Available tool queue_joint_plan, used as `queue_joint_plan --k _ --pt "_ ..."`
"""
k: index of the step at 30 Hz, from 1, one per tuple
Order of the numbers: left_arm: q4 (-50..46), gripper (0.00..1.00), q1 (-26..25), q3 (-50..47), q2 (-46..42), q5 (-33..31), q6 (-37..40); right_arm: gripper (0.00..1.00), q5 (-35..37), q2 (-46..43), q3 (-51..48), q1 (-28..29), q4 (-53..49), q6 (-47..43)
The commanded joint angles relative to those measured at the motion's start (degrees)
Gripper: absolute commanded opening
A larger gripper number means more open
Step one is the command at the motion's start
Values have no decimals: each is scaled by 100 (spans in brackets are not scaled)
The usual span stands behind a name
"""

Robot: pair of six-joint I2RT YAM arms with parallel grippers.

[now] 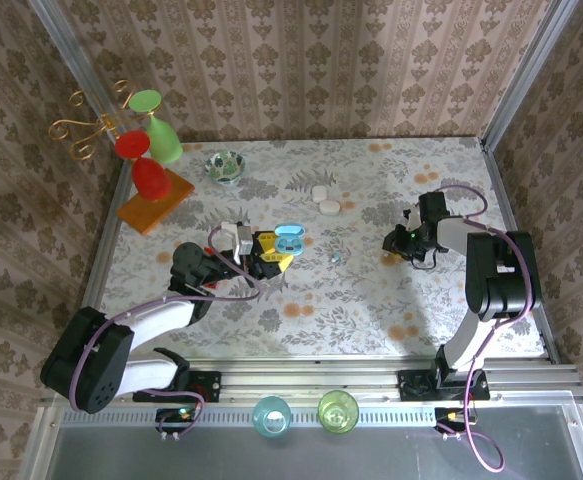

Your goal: Insert wireless bluetooth earbuds into charging case

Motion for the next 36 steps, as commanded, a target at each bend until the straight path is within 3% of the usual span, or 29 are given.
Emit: queue_joint_plan --k 1,12,15,20,25,36 --pt "203 33 32 -53 -117 70 108 20 84 116 74 18 -230 -65" --pt "61 33 37 -62 -95 -106 284 16 420 -493 -5 282 -185 -29" --pt "-79 33 37 -28 -46 -272 451 15 926 -826 62 528 -386 35" --pt "-78 33 37 26 47 -420 602 14 2557 -1109 311 1206 -901 293" --pt "-85 33 46 -7 23 -442 644 13 3743 -1275 485 1883 -1108 658" --pt "-68 33 64 29 34 -467 692 8 4951 -1221 715 2848 -1356 1835"
